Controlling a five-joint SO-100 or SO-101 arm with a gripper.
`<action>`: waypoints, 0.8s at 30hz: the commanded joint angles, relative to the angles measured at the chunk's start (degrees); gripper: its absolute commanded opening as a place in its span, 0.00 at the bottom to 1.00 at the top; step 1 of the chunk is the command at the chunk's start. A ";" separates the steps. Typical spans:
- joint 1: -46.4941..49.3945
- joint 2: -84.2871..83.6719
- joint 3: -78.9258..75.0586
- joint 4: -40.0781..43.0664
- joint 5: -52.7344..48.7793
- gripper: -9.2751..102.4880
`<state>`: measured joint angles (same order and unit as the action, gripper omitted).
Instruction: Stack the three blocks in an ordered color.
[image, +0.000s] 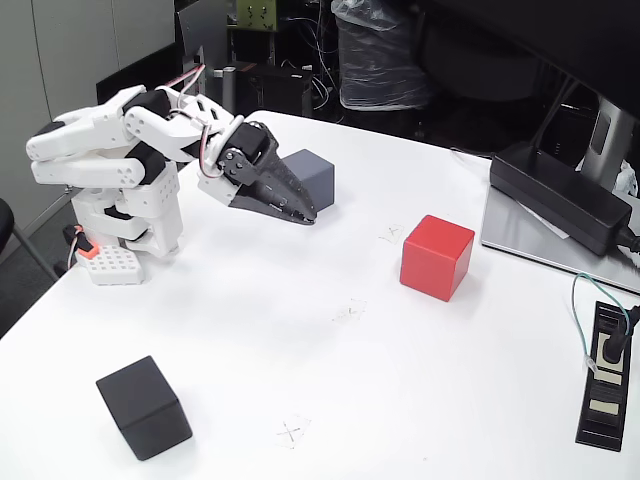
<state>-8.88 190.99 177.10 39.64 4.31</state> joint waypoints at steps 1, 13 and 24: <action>-0.09 0.18 -0.26 -0.70 0.44 0.07; 0.62 0.09 -0.26 -0.70 0.18 0.07; 0.35 0.09 -7.38 -0.62 -1.49 0.07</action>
<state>-8.44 190.90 174.64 39.64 4.31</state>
